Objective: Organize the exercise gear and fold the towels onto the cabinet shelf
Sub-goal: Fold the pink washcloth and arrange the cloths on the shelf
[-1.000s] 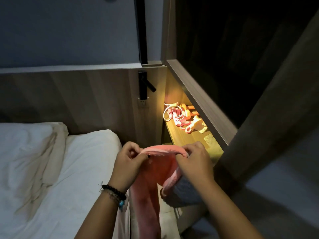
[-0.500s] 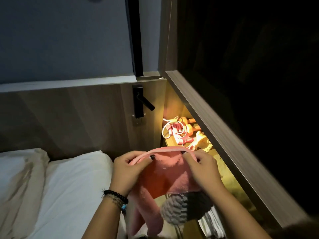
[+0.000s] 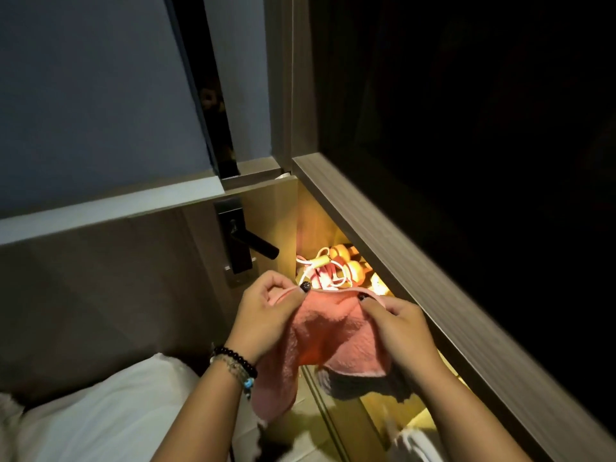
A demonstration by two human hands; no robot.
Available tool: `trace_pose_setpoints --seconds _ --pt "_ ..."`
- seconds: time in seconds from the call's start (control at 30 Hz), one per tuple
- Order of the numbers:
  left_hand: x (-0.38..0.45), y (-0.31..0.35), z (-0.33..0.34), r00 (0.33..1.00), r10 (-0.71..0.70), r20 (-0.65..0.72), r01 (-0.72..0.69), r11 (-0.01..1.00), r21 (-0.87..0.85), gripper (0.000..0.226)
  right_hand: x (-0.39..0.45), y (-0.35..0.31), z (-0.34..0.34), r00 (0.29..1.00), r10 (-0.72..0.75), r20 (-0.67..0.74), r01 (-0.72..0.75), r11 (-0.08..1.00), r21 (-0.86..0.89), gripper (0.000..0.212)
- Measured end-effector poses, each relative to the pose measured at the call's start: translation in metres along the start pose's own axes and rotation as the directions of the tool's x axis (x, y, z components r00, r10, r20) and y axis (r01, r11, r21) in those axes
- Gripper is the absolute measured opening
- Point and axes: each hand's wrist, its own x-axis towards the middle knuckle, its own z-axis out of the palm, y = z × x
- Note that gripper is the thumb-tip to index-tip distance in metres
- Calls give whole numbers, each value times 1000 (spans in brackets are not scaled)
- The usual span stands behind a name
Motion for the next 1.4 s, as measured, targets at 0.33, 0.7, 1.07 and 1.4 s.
trace_pose_setpoints --seconds 0.33,0.7,1.07,1.4 --pt "59 -37 23 980 -140 140 156 981 -116 19 41 27 22 1000 -14 -13 12 989 -149 27" --pt "93 -127 44 979 -26 203 29 999 -16 20 65 96 58 953 73 -292 -25 986 165 51" --pt "18 -250 19 709 447 545 -526 851 -15 23 -36 160 99 705 -61 -707 48 998 -39 47" --pt "-20 -263 -5 834 264 484 -206 964 -171 26 -124 178 118 521 179 -835 19 975 221 29"
